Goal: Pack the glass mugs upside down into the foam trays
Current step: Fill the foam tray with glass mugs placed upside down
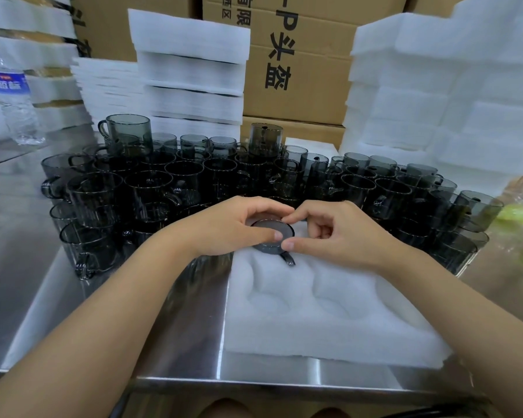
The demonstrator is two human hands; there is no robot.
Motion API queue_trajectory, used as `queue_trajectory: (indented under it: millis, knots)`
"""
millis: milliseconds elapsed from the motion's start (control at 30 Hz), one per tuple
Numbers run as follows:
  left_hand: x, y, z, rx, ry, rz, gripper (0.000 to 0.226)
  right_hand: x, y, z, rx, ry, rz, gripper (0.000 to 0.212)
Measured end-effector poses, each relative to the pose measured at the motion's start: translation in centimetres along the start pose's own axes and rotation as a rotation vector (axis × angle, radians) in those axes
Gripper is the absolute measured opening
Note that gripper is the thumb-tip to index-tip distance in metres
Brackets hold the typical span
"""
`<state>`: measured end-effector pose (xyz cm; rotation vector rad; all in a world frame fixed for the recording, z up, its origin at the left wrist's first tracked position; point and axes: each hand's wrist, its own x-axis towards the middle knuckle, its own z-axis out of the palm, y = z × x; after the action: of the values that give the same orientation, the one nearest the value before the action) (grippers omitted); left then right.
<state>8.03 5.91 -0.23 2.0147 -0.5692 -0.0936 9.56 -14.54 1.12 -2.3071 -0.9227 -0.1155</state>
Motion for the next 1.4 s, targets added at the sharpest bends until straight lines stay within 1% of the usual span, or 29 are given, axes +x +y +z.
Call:
queue_trajectory:
  millis: [167, 267, 333, 467, 533, 600, 700, 767, 833, 900, 967, 1000, 1100, 1233, 1333, 1400]
  knots:
    - [0.1, -0.1, 0.0, 0.061, -0.007, -0.029, 0.042, 0.2, 0.0, -0.2, -0.009, -0.069, 0.037, 0.025]
    - [0.2, -0.1, 0.0, 0.081, -0.017, -0.036, 0.037, 0.4, 0.2, -0.3, -0.016, -0.083, 0.049, 0.029]
    - [0.2, 0.0, 0.1, 0.091, -0.032, -0.034, 0.035, 0.4, 0.4, -0.4, -0.019, -0.09, 0.04, 0.031]
    - [0.1, 0.2, 0.1, 0.054, -0.038, -0.057, 0.035, 0.4, 0.6, -0.6, -0.017, -0.095, 0.002, 0.024]
    - [0.0, 0.2, 0.2, 0.068, -0.048, -0.068, 0.035, 0.4, 0.8, -0.6, -0.029, -0.092, -0.021, 0.024]
    - [0.1, 0.2, 0.2, 0.101, -0.057, -0.08, 0.036, 0.3, 0.9, -0.6, -0.069, -0.086, -0.03, 0.032]
    - [0.2, 0.3, 0.2, 0.108, -0.039, -0.087, 0.038, -0.1, 0.9, -0.8, -0.233, -0.1, -0.052, 0.051]
    - [0.1, 0.2, 0.2, 0.093, 0.004, -0.076, 0.038, -0.3, 0.5, -1.2, -0.261, -0.143, -0.054, 0.054]
    - [0.1, -0.1, 0.2, 0.084, 0.067, -0.051, 0.036, -0.1, 0.2, -1.5, -0.194, -0.151, -0.033, 0.047]
    - [0.1, -0.5, 0.2, 0.148, 0.138, -0.021, 0.032, 1.0, 0.0, -1.8, -0.135, -0.053, 0.014, 0.039]
    - [0.2, -0.8, 0.2, 0.199, 0.187, -0.005, 0.032, 2.7, -0.1, -1.9, -0.171, 0.045, 0.067, 0.026]
    - [0.3, -0.9, 0.2, 0.201, 0.198, -0.002, 0.033, 3.6, -0.2, -1.9, -0.216, 0.045, 0.086, 0.027]
    - [0.2, -0.9, 0.1, 0.192, 0.201, 0.012, 0.039, 5.9, -0.5, -1.8, -0.364, -0.109, 0.133, 0.03]
    - [0.2, -0.9, 0.1, 0.183, 0.21, 0.027, 0.044, 7.0, -0.2, -0.8, -0.45, -0.25, 0.211, 0.02]
    - [0.2, -0.8, 0.1, 0.202, 0.22, 0.027, 0.044, 6.7, 0.1, -0.3, -0.447, -0.29, 0.236, 0.018]
    - [0.1, -0.7, 0.1, 0.201, 0.22, 0.033, 0.045, 6.5, 0.0, -0.4, -0.487, -0.282, 0.209, 0.018]
